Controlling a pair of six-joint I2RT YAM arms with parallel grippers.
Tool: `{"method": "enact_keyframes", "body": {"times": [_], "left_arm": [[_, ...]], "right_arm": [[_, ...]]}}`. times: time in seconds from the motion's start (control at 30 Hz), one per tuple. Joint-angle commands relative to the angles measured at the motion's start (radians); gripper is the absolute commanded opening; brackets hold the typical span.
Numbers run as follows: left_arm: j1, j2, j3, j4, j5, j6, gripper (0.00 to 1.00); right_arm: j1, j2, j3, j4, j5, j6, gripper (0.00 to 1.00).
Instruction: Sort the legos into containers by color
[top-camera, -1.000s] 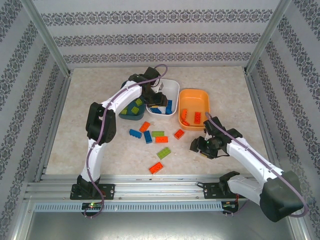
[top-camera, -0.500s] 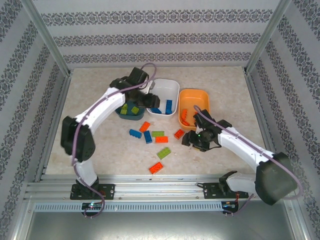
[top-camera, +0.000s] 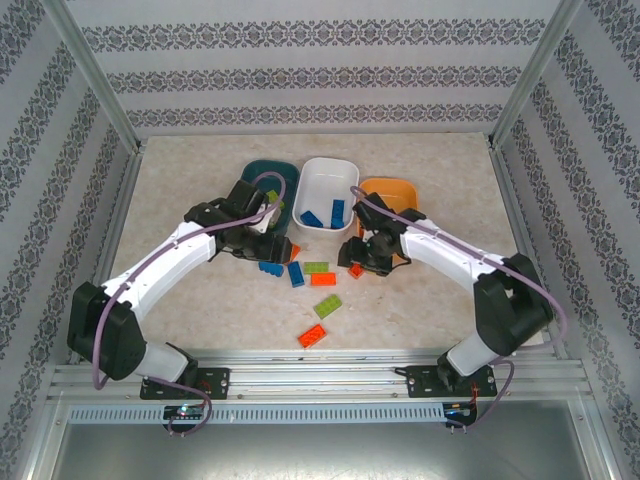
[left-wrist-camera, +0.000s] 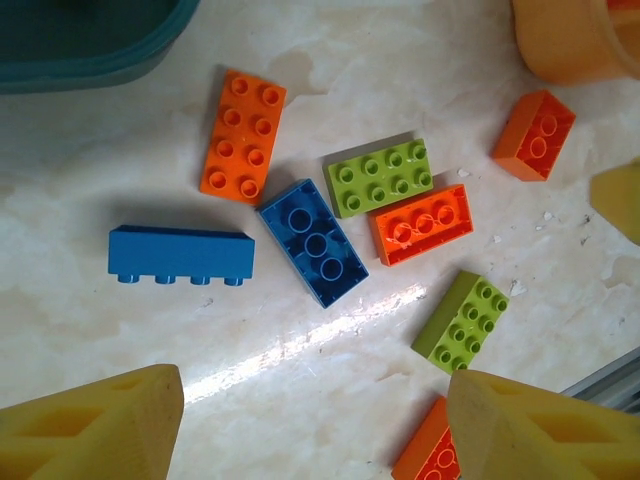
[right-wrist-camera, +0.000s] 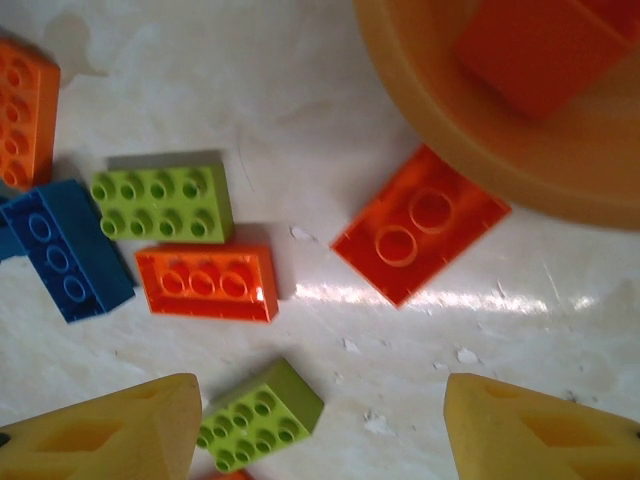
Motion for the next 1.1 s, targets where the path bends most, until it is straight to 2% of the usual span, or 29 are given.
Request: {"method": "enact_keyframes", "body": {"times": [0.0, 0.43, 0.57, 0.77, 1.07], "left_arm": [[-0.004, -0.048, -0.001, 0.001, -0.043, 0.035, 0.72], [-0.005, -0.084, -0.042, -0.038, -0.063, 0.084, 0.75], [-0.004, -0.099, -0.073, -0.019, -0.046, 0.079, 0.75], [-0.004, -0.091, -0.089, -0.011, -0.055, 0.071, 0.76], [-0.005, -0.091, -0.064, -0.025, -0.083, 0.058, 0.76]], "right_arm": [[0.024, 0.038, 0.052, -0.047, 0.080, 0.047, 0.66], [0.089, 0.078, 0.099, -0.148, 0.188, 0.115, 0.66], [0.120, 0.073, 0.075, -0.134, 0.141, 0.128, 0.63], [0.218, 0.069, 0.040, -0.118, 0.094, 0.208, 0.64], [0.273, 0.117, 0.055, -0.186, 0.084, 0.211, 0.70]]}}
